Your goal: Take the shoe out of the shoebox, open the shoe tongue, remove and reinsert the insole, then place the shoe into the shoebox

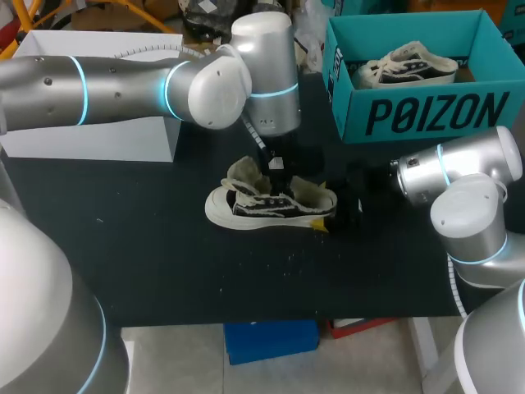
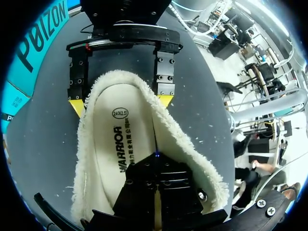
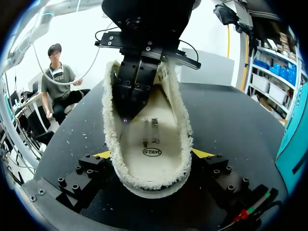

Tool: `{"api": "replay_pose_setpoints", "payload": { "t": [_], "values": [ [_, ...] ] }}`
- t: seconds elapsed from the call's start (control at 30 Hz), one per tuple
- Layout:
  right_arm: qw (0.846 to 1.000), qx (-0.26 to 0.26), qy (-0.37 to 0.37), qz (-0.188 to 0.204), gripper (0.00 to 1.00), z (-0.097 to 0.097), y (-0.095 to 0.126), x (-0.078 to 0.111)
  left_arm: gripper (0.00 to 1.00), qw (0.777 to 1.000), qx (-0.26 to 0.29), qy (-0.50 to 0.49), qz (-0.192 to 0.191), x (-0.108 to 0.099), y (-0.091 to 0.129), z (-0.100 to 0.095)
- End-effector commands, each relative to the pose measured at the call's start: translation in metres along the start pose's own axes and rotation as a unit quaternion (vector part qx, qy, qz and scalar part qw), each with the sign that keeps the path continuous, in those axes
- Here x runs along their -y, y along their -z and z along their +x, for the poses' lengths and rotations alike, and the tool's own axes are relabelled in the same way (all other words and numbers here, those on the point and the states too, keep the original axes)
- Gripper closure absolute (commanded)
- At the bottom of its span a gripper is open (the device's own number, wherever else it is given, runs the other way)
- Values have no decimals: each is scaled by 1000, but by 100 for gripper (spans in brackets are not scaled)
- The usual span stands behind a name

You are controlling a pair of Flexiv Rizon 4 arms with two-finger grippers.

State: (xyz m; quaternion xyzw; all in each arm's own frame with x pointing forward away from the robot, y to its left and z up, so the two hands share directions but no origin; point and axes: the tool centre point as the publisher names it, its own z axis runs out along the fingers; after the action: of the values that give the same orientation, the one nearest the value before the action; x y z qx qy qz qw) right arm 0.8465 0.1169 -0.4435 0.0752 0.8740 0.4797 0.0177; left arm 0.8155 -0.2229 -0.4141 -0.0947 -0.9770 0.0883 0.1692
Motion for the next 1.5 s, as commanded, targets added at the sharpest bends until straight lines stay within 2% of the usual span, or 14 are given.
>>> {"api": "replay_pose_setpoints", "payload": {
  "t": [0.03, 0.23, 0.63, 0.67, 0.7, 0.8, 0.93, 1.1, 1.33, 1.5],
  "values": [
    [1000, 1, -1, 0, 100, 0, -1, 0, 100, 1000, 12, 4, 23, -5, -11, 0],
    [1000, 1, -1, 0, 100, 0, -1, 0, 100, 999, 20, 7, 37, -8, -11, 1],
    [1000, 1, -1, 0, 100, 0, -1, 0, 100, 1000, -4, 17, 11, 0, -12, -5],
    [1000, 1, -1, 0, 100, 0, -1, 0, 88, 1000, -4, 16, 10, 0, -13, -5],
    [1000, 1, -1, 0, 100, 0, -1, 0, 82, 1000, -5, 16, 9, 1, -14, -6],
    [1000, 1, -1, 0, 100, 0, -1, 0, 77, 1000, 1, 24, -4, 2, -17, -6],
    [1000, 1, -1, 0, 100, 0, -1, 0, 65, 999, 27, 23, -16, 1, -17, -5],
    [1000, 1, -1, 0, 100, 0, -1, 0, 68, 997, 59, 31, -40, 0, -15, -6],
    [1000, 1, -1, 0, 100, 0, -1, 0, 68, 986, 132, 55, -82, -8, -15, -4],
    [1000, 1, -1, 0, 100, 0, -1, 0, 66, 980, 156, 56, -107, -17, -20, -7]
  ]
}}
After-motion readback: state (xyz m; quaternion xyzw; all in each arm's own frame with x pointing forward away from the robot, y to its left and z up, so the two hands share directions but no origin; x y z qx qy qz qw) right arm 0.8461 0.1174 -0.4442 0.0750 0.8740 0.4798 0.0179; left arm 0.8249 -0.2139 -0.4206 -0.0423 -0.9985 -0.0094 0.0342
